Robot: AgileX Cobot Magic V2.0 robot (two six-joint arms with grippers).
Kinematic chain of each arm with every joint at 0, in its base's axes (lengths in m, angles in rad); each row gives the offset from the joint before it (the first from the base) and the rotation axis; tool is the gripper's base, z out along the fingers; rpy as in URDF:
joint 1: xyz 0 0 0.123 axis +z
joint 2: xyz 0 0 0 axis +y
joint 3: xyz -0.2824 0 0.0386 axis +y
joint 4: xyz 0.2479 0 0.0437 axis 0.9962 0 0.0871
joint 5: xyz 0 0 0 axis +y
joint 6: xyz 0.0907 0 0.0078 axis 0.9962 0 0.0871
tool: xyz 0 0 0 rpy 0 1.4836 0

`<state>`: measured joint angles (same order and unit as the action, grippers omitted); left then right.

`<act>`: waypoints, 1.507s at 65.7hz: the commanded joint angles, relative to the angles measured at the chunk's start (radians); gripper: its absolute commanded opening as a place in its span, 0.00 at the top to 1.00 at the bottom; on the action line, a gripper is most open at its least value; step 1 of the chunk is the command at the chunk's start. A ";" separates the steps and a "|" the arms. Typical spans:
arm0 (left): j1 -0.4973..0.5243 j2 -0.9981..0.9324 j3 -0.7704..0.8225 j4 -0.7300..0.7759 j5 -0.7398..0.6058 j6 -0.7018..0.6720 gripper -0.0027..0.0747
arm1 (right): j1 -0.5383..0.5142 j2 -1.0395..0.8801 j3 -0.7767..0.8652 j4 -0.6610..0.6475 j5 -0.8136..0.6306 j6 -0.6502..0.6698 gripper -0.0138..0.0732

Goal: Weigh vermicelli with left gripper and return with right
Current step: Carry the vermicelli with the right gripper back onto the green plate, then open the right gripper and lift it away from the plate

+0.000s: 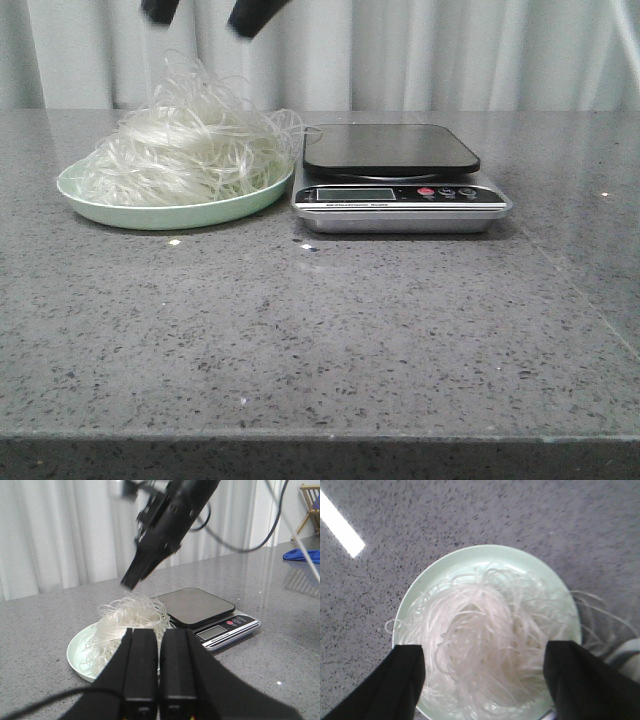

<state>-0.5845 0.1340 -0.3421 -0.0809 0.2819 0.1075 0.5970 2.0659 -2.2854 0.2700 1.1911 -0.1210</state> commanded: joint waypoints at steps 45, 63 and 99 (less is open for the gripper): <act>-0.006 0.010 -0.023 -0.006 -0.078 0.000 0.80 | -0.164 -0.750 0.659 -0.032 -0.286 -0.002 0.15; -0.006 0.010 -0.023 -0.006 -0.078 0.000 0.80 | -0.164 -1.148 1.177 -0.039 -0.545 -0.002 0.15; -0.006 0.010 -0.023 -0.006 -0.078 0.000 0.80 | -0.164 -1.812 1.840 -0.038 -0.901 -0.002 0.15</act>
<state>-0.5845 0.1340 -0.3421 -0.0809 0.2819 0.1075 0.4362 0.3110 -0.4558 0.2297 0.4275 -0.1210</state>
